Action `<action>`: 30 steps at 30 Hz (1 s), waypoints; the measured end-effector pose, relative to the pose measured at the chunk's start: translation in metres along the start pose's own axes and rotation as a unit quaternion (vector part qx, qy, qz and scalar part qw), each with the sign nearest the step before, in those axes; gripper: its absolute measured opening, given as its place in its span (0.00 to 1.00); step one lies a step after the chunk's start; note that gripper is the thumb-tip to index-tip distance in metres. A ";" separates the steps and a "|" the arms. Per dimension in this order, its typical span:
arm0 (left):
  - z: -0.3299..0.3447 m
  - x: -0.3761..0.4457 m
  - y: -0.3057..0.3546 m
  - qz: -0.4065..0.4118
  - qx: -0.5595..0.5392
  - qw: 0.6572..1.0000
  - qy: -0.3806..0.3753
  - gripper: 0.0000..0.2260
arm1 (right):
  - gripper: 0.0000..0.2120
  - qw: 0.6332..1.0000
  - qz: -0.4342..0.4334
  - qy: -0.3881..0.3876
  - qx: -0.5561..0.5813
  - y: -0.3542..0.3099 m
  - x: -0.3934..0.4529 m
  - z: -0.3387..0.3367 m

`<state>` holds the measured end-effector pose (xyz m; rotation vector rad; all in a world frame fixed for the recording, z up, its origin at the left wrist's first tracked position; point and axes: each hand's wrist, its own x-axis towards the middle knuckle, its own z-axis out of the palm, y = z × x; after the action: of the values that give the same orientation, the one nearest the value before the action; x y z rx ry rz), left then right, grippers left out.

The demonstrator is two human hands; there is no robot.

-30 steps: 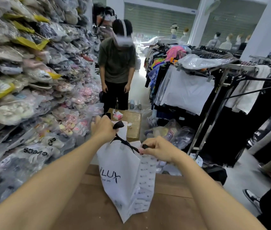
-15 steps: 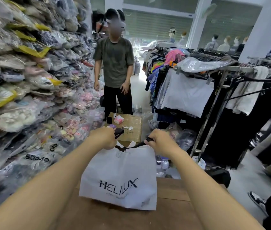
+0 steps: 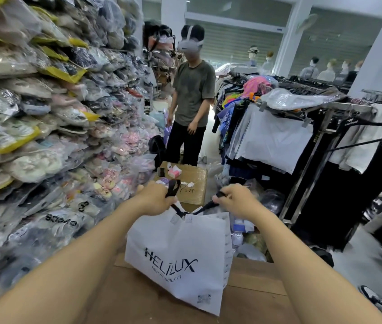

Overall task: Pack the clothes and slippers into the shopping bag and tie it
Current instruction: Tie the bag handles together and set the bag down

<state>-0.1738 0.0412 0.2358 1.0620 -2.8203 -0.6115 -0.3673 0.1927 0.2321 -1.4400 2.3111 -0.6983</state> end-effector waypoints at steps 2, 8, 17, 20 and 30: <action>-0.002 0.001 0.007 0.016 -0.098 0.995 -0.014 0.18 | 0.12 0.995 -0.030 0.014 0.090 -0.018 0.000 -0.008; 0.020 -0.001 0.024 0.044 -0.319 0.939 -0.118 0.13 | 0.11 0.964 -0.038 0.029 0.263 -0.049 0.011 0.015; 0.037 0.000 0.007 0.017 -0.480 0.874 -0.076 0.10 | 0.18 0.919 0.056 -0.007 0.390 -0.024 0.006 0.052; 0.040 0.000 0.005 -0.005 -0.492 0.869 -0.055 0.10 | 0.05 0.943 0.041 -0.039 0.327 -0.027 0.000 0.060; 0.045 -0.001 -0.001 -0.026 -0.494 0.867 -0.054 0.11 | 0.08 0.943 0.014 -0.035 0.330 -0.029 -0.004 0.065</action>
<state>-0.1814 0.0559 0.1939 0.8525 -1.9873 -1.8584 -0.3108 0.1707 0.1945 -1.0835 1.7727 -1.2387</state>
